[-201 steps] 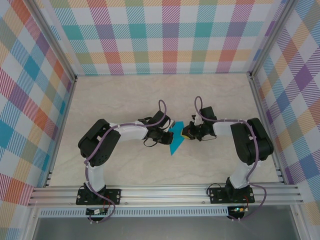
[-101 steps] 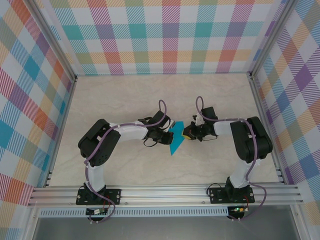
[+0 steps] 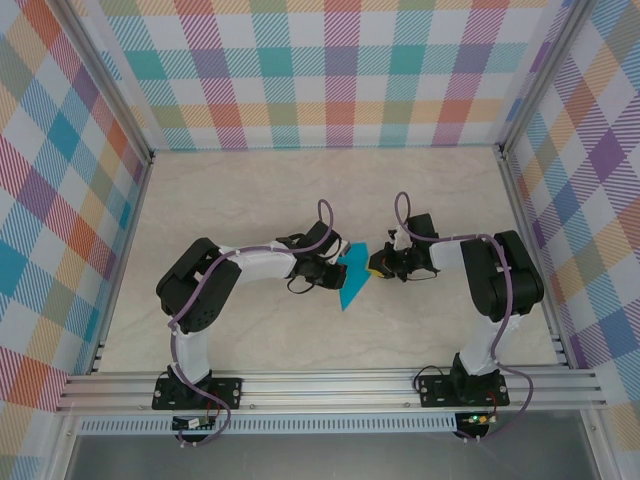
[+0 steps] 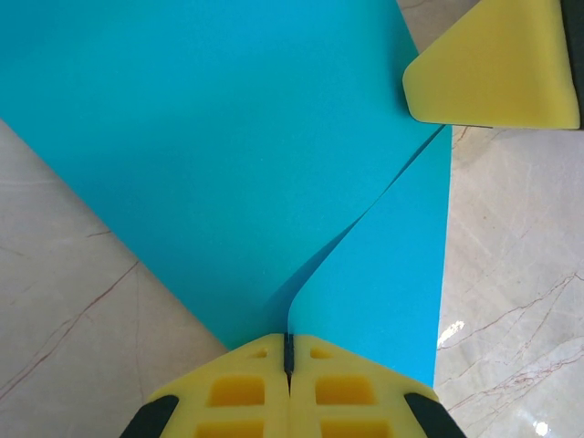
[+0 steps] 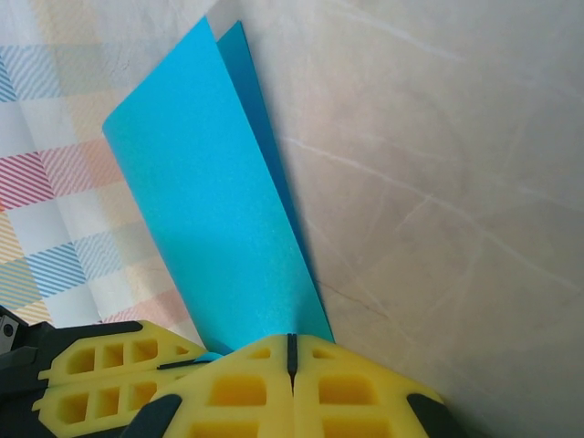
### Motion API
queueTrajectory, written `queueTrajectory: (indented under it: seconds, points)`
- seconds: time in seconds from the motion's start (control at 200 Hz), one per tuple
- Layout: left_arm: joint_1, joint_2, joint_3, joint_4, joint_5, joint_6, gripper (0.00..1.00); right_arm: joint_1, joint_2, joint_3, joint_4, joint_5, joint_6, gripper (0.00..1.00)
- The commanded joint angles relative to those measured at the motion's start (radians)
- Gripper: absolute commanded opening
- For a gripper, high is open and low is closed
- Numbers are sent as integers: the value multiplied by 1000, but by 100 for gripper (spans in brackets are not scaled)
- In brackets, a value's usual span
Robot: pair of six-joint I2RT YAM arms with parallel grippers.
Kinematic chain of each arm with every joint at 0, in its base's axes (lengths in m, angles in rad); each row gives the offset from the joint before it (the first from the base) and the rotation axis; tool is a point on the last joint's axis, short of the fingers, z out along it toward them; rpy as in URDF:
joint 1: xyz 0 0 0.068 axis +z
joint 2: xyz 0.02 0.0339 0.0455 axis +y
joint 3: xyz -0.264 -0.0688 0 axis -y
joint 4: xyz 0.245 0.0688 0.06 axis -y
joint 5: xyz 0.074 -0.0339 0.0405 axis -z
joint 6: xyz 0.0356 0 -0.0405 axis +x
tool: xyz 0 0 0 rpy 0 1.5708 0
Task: Fold a paper plane with a square sheet of paper (pick it up from the middle)
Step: Third fold the triangle at the center of the table.
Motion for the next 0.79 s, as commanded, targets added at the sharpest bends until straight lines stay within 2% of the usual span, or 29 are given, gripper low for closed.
queueTrajectory:
  seconds: [0.0, 0.13, 0.295, 0.57, 0.705, 0.79]
  points:
    - [3, 34, -11, -113, -41, 16, 0, -3, 6, -8, -38, 41, -47, 0]
    - [3, 21, -5, -116, -31, 12, 1, -3, -69, -8, -65, 26, -46, 0]
    - [3, -24, 7, -120, -28, -10, 8, 2, -173, -17, -98, -4, -44, 0]
    - [4, -156, 3, -120, -74, -69, 38, 79, -162, -36, -70, -48, -15, 0]
    - [4, -221, -27, -128, -148, -121, 41, 119, -131, -38, -42, -42, 2, 0]
    - [2, -264, -57, -100, -144, -172, 36, 133, -108, -36, -34, -30, 9, 0]
